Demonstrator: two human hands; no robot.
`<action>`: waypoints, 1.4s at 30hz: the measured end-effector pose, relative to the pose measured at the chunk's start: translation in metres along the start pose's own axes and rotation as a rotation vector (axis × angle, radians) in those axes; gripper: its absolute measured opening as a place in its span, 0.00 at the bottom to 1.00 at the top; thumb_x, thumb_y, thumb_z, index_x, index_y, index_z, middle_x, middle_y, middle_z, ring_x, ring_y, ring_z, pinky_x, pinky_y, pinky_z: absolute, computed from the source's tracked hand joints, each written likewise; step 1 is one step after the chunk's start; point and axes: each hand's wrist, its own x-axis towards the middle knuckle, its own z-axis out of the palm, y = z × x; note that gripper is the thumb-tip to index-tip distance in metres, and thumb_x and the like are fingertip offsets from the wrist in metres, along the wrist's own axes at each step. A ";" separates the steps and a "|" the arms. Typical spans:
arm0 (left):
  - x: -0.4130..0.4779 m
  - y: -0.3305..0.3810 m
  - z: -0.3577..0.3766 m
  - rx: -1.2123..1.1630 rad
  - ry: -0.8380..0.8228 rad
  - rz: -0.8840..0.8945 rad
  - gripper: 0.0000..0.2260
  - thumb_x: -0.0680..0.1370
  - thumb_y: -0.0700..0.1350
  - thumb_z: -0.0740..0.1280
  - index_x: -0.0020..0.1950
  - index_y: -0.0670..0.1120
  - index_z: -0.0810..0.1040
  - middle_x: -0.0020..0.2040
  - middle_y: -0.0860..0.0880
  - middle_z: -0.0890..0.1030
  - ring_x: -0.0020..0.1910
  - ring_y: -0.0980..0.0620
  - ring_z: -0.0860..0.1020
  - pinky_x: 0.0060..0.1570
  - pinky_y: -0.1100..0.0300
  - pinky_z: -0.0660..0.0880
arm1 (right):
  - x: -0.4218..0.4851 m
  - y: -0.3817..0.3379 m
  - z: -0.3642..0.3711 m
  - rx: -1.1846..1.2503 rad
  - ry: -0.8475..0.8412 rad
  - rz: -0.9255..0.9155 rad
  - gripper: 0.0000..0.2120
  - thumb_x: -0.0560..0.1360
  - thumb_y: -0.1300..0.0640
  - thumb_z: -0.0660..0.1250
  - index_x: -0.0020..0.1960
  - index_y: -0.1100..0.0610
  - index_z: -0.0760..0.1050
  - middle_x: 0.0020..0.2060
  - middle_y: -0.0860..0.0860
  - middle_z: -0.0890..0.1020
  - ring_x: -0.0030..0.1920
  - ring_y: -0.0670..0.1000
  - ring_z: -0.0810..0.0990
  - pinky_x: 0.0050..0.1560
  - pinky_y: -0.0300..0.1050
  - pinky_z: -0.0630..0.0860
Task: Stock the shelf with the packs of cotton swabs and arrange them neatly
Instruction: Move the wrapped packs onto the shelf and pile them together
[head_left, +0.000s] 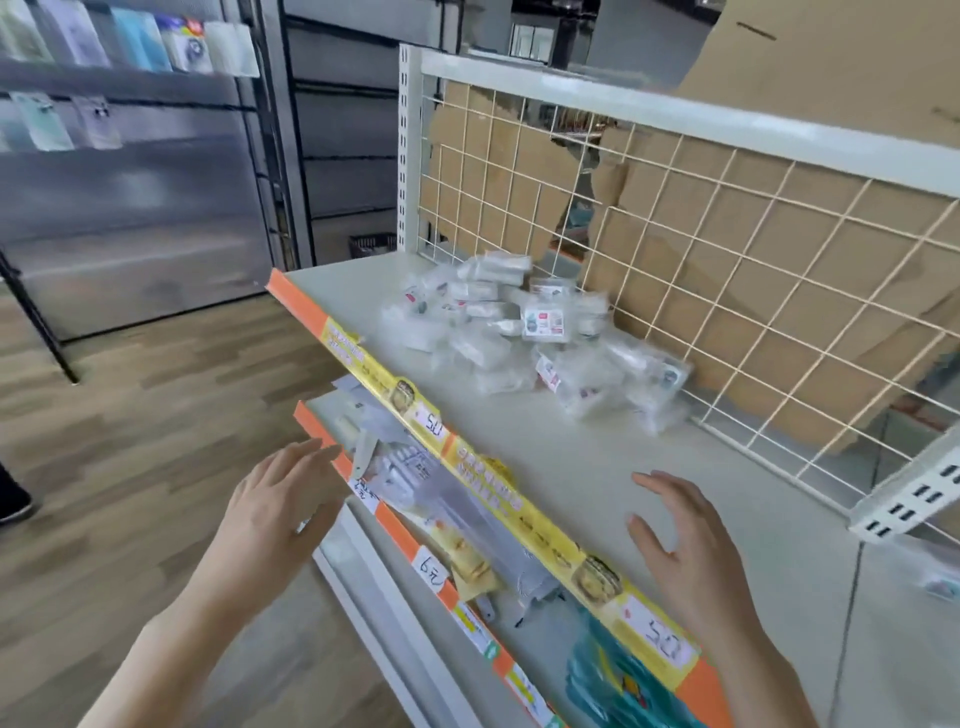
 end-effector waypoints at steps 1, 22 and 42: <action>0.012 -0.004 0.004 -0.001 -0.016 -0.014 0.23 0.74 0.56 0.57 0.63 0.46 0.76 0.62 0.48 0.76 0.61 0.50 0.68 0.54 0.53 0.67 | 0.014 -0.001 0.006 0.005 -0.003 -0.005 0.17 0.75 0.57 0.67 0.64 0.51 0.73 0.63 0.48 0.73 0.65 0.49 0.70 0.60 0.45 0.66; 0.246 0.024 0.147 0.000 -0.309 0.054 0.37 0.68 0.69 0.46 0.74 0.56 0.63 0.76 0.46 0.57 0.75 0.41 0.55 0.71 0.49 0.54 | 0.191 0.010 0.089 -0.154 0.128 -0.054 0.24 0.69 0.41 0.60 0.59 0.49 0.78 0.60 0.57 0.76 0.60 0.55 0.67 0.54 0.54 0.75; 0.208 0.032 0.118 -0.052 -0.190 0.250 0.28 0.70 0.64 0.57 0.65 0.53 0.76 0.63 0.43 0.74 0.58 0.37 0.72 0.52 0.40 0.73 | 0.097 0.019 0.033 -0.088 0.273 0.219 0.23 0.68 0.50 0.74 0.63 0.49 0.75 0.65 0.49 0.71 0.63 0.54 0.69 0.48 0.43 0.68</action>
